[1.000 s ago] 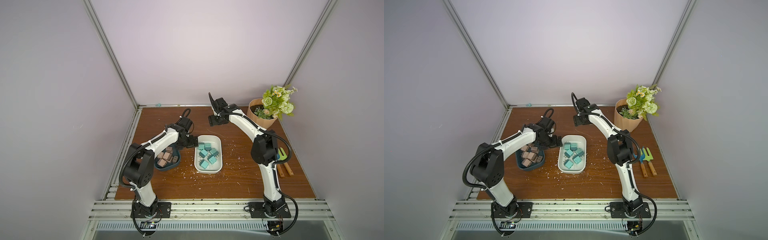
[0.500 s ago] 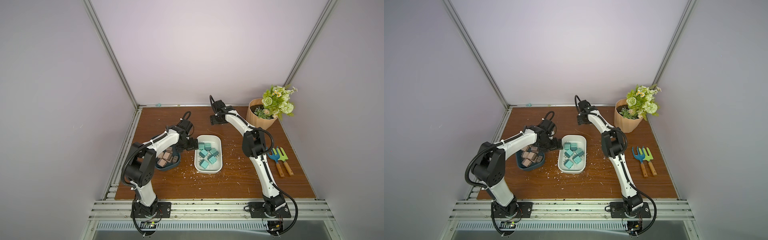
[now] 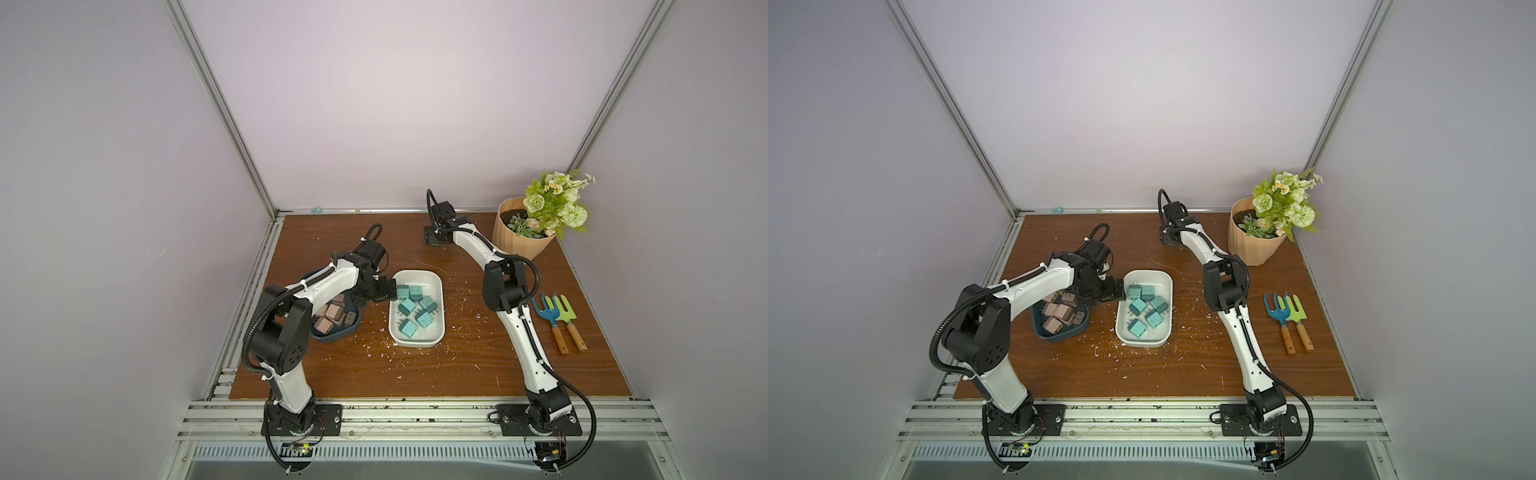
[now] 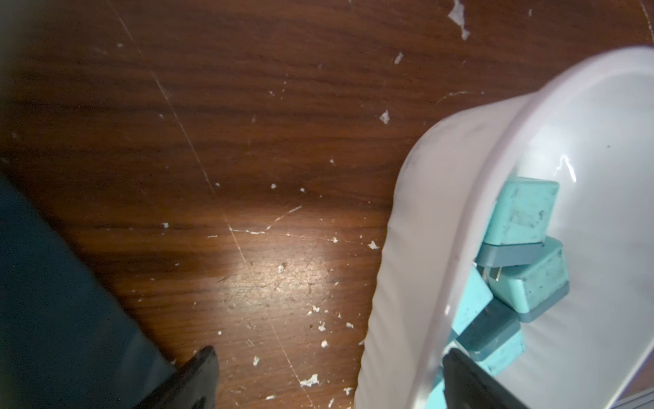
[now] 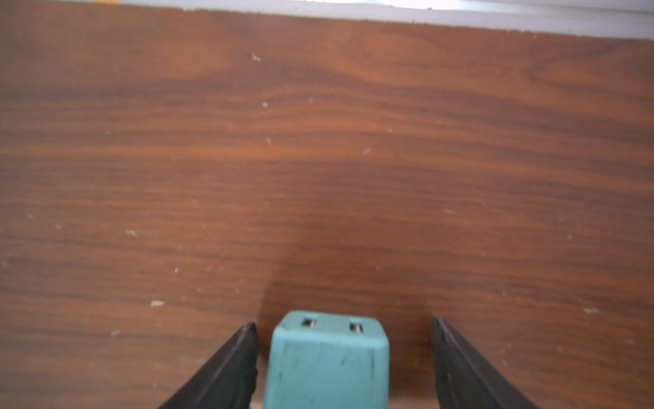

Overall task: Place the plugs by color into the storage box
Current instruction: Pick up the plug from the center of the board, then place the plug in the storage box.

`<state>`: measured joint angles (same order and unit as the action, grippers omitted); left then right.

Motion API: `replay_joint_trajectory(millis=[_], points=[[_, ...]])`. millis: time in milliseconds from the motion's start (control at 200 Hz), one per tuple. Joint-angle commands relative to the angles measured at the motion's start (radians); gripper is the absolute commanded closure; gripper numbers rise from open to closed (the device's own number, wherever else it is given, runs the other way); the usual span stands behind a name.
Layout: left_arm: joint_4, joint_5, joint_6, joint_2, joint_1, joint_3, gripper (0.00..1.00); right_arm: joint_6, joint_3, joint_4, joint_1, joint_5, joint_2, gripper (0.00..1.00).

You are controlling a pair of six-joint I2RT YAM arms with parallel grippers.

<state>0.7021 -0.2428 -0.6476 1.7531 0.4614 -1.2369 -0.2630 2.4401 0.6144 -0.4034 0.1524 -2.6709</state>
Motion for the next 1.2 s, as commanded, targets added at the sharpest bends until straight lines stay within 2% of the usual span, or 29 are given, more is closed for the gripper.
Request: replay_joint_trajectory(millis=[0,60,215,330,575,721,1006,1196], points=[[0.040,0.007,-0.021,-0.015,0.000,-0.012,0.00,-0.028,0.044,-0.044,-0.002,-0.020,-0.016,0.23],[0.040,0.007,-0.024,-0.014,-0.001,-0.015,0.00,-0.030,0.048,-0.041,-0.002,-0.023,-0.025,0.30],[0.043,0.011,-0.029,-0.011,0.000,-0.025,0.00,-0.018,0.049,0.004,-0.002,-0.040,-0.019,0.55],[0.041,0.011,-0.030,-0.004,0.000,-0.037,0.00,0.020,-0.003,0.002,-0.002,-0.033,0.030,0.63],[0.042,0.016,-0.026,0.029,0.000,-0.091,0.00,0.070,-0.059,0.042,-0.005,-0.060,0.184,0.66],[0.042,0.024,-0.025,0.047,-0.001,-0.129,0.00,0.079,-0.170,0.067,-0.017,-0.103,0.333,0.66],[0.042,0.030,-0.019,0.090,-0.034,-0.234,0.00,0.044,-0.585,0.074,-0.105,-0.179,0.698,0.65],[0.042,-0.004,-0.049,0.039,-0.170,-0.200,0.00,-0.016,-0.852,0.051,-0.227,-0.201,0.888,0.64]])
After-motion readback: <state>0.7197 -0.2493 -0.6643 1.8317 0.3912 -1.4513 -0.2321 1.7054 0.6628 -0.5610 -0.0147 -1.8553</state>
